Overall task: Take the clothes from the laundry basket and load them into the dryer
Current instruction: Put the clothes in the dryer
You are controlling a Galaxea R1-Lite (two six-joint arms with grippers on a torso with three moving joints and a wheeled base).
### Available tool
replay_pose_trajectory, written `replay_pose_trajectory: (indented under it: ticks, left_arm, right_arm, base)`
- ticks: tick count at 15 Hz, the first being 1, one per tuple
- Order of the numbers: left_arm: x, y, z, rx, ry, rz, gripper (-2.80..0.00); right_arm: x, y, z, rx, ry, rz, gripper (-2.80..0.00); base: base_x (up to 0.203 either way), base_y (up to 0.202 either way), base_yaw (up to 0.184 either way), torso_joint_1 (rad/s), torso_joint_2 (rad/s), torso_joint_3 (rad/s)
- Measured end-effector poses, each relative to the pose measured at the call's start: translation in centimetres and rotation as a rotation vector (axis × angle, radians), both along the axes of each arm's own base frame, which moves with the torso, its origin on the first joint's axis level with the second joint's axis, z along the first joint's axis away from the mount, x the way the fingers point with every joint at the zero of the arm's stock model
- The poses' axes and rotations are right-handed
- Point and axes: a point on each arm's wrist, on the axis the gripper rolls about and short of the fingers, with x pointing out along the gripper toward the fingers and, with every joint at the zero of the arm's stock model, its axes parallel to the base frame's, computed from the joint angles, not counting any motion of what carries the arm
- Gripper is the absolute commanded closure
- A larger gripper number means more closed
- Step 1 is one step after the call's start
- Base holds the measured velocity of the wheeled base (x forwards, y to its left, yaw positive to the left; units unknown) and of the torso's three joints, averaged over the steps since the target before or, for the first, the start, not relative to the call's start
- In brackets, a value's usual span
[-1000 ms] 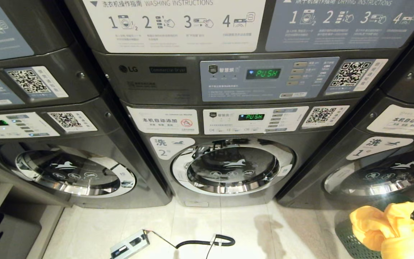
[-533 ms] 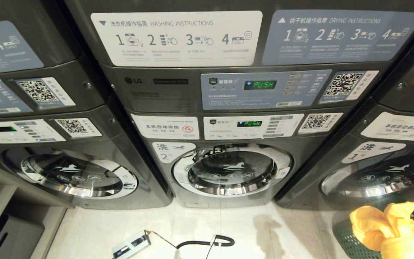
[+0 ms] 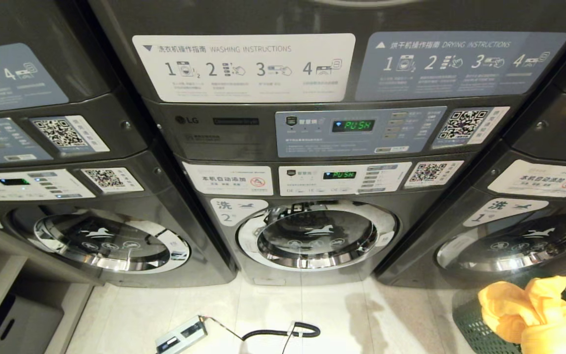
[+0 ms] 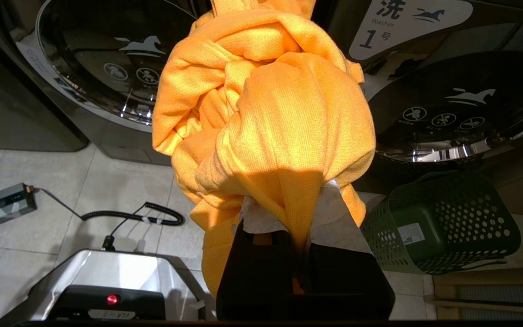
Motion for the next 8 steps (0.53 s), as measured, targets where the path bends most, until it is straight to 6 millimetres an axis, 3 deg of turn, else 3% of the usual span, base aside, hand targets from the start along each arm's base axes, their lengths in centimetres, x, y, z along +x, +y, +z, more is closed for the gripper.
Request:
replay_pose_trajectory:
  ticks: [8]
  left_arm:
    - [0.0, 0.0, 0.01, 0.0, -0.001, 0.0, 0.0]
  right_arm:
    - [0.0, 0.0, 0.0, 0.001, 0.0, 0.0, 0.0]
  base:
    - [0.0, 0.0, 0.0, 0.074, -0.14, -0.07]
